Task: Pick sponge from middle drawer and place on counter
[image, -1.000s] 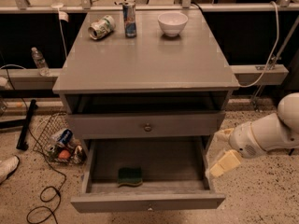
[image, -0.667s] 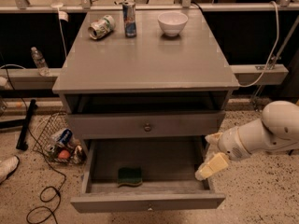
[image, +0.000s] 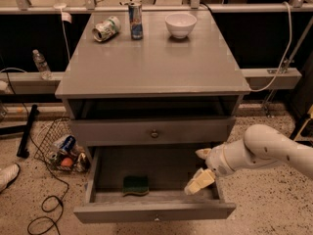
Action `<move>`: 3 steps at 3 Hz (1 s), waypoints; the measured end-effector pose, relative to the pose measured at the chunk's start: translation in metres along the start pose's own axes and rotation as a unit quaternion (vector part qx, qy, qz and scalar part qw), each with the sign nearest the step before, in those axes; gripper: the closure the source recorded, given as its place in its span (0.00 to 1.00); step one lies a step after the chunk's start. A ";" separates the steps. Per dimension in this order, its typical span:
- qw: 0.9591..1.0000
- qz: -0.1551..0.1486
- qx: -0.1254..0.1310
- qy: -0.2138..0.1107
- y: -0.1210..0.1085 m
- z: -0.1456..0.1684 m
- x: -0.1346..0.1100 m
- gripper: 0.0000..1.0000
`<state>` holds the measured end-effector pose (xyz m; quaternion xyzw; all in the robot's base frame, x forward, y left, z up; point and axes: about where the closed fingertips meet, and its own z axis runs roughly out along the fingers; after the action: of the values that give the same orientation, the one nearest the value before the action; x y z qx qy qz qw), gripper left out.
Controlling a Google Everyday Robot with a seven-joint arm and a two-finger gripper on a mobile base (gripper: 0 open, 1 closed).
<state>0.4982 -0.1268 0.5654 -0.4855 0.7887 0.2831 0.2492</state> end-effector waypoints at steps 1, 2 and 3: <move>1.000 -0.007 -0.011 -0.011 -0.014 0.020 0.012 0.00; 0.999 -0.028 -0.019 -0.034 -0.025 0.043 0.013 0.00; 0.997 -0.051 -0.024 -0.057 -0.030 0.066 0.011 0.00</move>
Offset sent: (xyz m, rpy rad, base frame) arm 0.0382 0.0228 -0.0670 0.1229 -0.0943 0.0906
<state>0.5293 -0.0990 0.5046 -0.5140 0.7404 0.3161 0.2961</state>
